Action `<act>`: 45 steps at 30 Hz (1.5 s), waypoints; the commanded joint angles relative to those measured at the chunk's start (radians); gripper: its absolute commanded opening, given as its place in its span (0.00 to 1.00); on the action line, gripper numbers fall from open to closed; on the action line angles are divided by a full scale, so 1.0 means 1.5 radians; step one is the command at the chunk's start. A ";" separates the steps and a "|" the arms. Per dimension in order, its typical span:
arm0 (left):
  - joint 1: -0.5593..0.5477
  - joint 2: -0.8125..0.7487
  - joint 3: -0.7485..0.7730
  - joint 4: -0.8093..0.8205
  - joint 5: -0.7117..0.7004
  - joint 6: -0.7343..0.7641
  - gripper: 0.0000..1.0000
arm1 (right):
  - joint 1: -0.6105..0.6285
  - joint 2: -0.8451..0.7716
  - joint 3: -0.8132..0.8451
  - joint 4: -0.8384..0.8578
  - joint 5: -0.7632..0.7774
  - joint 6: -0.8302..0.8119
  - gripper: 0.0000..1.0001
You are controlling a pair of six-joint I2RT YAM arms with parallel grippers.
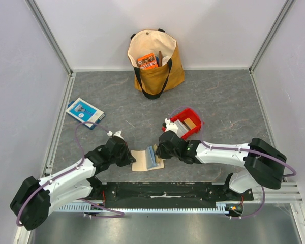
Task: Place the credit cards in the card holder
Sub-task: Insert the credit card into the card holder.
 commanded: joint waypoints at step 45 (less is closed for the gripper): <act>-0.001 0.112 -0.077 0.215 0.063 -0.018 0.02 | -0.020 0.012 -0.233 0.395 -0.024 0.197 0.00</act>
